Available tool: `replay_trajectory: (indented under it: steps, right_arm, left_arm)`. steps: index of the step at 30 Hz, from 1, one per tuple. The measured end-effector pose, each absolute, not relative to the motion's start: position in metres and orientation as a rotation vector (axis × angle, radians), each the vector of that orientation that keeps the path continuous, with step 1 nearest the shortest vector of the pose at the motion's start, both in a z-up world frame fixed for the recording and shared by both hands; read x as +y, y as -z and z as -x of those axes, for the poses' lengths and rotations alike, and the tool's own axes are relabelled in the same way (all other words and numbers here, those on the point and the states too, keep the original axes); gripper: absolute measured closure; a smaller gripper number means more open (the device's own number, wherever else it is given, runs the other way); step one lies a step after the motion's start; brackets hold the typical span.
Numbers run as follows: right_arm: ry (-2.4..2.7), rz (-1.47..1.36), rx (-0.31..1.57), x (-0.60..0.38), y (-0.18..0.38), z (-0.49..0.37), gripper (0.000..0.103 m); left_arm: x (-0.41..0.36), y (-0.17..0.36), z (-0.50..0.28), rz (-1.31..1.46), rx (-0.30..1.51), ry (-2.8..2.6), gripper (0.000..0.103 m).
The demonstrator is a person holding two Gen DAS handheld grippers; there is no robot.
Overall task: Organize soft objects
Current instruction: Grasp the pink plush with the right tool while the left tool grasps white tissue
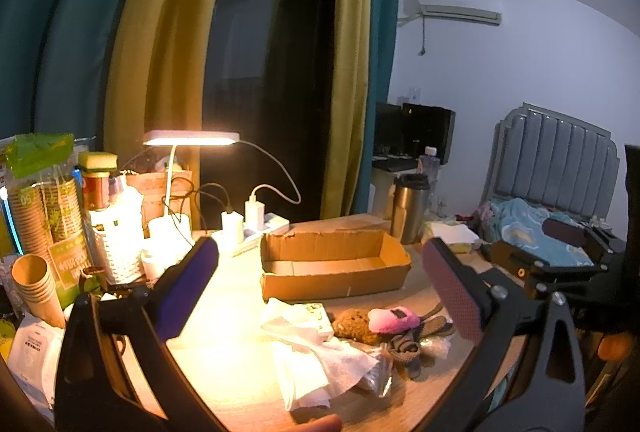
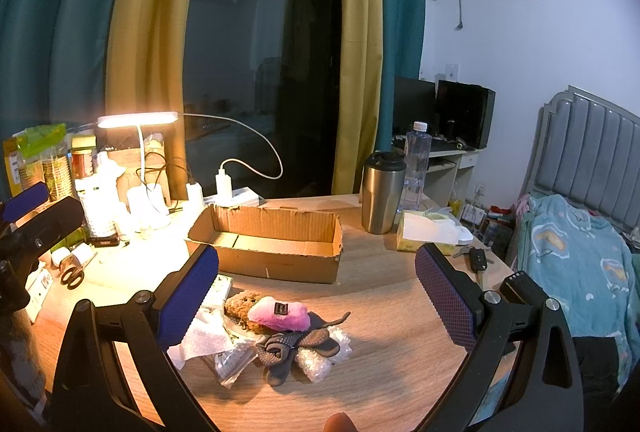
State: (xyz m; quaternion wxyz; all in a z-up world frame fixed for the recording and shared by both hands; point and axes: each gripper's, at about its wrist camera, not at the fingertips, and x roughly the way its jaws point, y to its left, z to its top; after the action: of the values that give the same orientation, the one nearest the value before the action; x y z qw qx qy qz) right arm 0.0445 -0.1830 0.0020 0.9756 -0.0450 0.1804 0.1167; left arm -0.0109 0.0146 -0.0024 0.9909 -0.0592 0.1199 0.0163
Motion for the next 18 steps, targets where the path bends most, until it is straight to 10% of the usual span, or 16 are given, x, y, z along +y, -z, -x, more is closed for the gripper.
replay_trajectory:
  steps: [18]
  right_arm:
    - [-0.327, 0.132, 0.583, -0.205, 0.082, -0.112, 0.003]
  left_arm:
    - [0.018, 0.08, -0.052, 0.091, 0.512, -0.099, 0.001]
